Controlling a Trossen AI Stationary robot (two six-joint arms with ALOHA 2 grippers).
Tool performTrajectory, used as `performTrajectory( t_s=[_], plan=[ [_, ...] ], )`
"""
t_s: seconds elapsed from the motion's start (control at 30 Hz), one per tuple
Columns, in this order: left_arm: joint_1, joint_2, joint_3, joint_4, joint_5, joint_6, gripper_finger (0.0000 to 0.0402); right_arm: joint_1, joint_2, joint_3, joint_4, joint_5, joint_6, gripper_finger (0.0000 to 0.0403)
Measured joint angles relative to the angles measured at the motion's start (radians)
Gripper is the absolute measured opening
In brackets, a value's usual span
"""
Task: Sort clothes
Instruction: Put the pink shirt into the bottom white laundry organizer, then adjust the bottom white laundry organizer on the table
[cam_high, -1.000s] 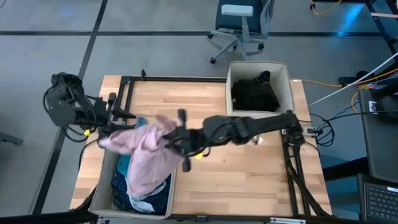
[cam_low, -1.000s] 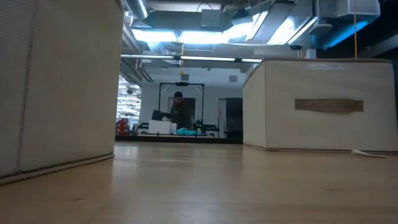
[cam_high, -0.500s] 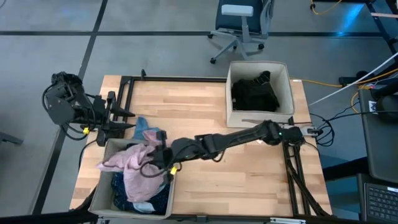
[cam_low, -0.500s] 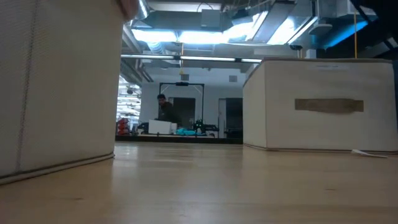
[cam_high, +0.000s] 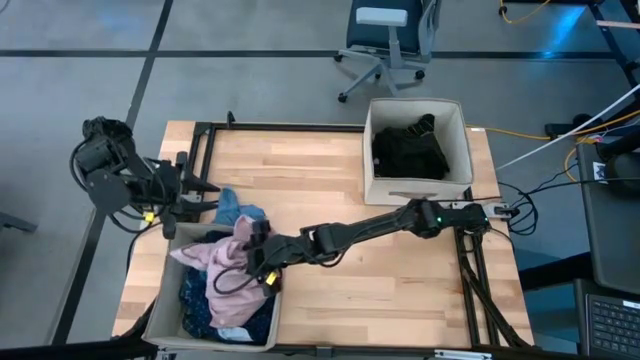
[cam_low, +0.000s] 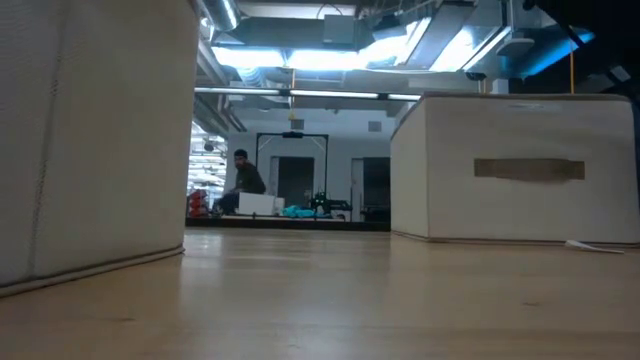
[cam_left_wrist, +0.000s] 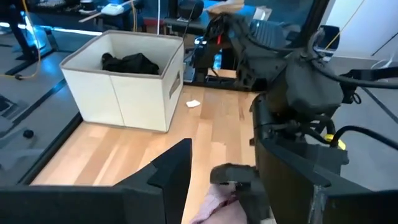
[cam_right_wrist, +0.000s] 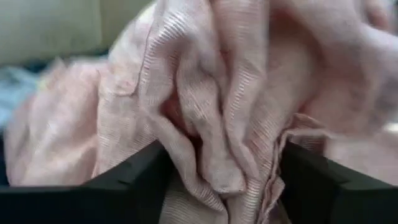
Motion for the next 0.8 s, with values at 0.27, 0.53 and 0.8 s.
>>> performTrajectory(
  t_s=[0.27,0.53,0.8],
  plan=[
    [0.000,0.007,0.000,-0.025,0.000,-0.033,0.0171,0.016,-0.148,0.001,-0.181,0.103,-0.007,0.0315],
    [0.000,0.029,0.000,-0.136,0.000,-0.138,0.0171,0.052,-0.272,0.000,-0.535,0.065,0.022,0.0325],
    [0.000,0.067,0.000,-0.182,0.000,-0.187,0.0171,0.123,-0.258,-0.051,-0.563,-0.039,-0.031,0.0325]
  ],
)
